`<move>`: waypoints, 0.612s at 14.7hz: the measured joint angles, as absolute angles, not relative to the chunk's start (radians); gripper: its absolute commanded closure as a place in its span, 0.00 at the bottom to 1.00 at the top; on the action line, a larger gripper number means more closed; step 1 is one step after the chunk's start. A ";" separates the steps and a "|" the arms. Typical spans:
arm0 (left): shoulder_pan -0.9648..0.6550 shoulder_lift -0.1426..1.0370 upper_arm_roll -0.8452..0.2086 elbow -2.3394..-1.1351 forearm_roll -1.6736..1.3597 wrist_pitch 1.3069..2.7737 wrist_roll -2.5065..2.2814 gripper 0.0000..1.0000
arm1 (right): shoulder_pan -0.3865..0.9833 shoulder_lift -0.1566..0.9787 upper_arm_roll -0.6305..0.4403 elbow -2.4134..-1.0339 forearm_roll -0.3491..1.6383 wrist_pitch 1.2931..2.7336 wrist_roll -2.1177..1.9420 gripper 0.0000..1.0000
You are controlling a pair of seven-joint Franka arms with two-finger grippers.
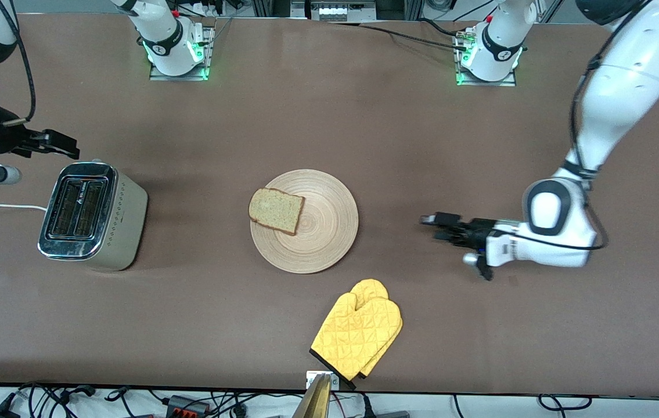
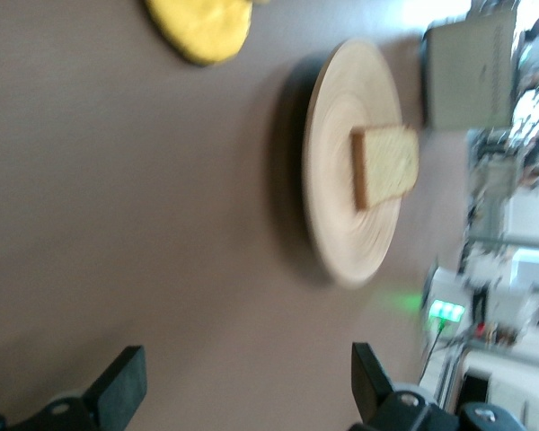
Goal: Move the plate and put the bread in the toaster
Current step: 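Release the plate and withdraw the left gripper while the right gripper rises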
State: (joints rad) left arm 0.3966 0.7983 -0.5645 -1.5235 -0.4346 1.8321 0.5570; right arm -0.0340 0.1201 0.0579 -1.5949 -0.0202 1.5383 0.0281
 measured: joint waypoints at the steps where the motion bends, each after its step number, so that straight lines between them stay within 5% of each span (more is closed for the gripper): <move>1: 0.425 0.784 -0.565 -1.474 -0.339 1.726 0.557 0.00 | -0.020 0.132 0.060 -1.595 -0.018 1.531 0.029 0.00; 6: 0.450 0.672 -0.566 -1.272 -0.046 1.304 0.536 0.00 | 0.012 0.176 0.059 -1.595 0.114 1.519 0.035 0.00; 9: 0.444 0.579 -0.566 -1.218 0.098 1.208 0.435 0.00 | 0.011 0.191 0.052 -1.595 0.146 1.517 0.035 0.00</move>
State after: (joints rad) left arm 0.4437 0.5785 -0.5664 -1.2180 0.0981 1.2075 0.4351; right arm 0.0115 0.1911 0.0522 -1.5955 0.1462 1.5173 0.0350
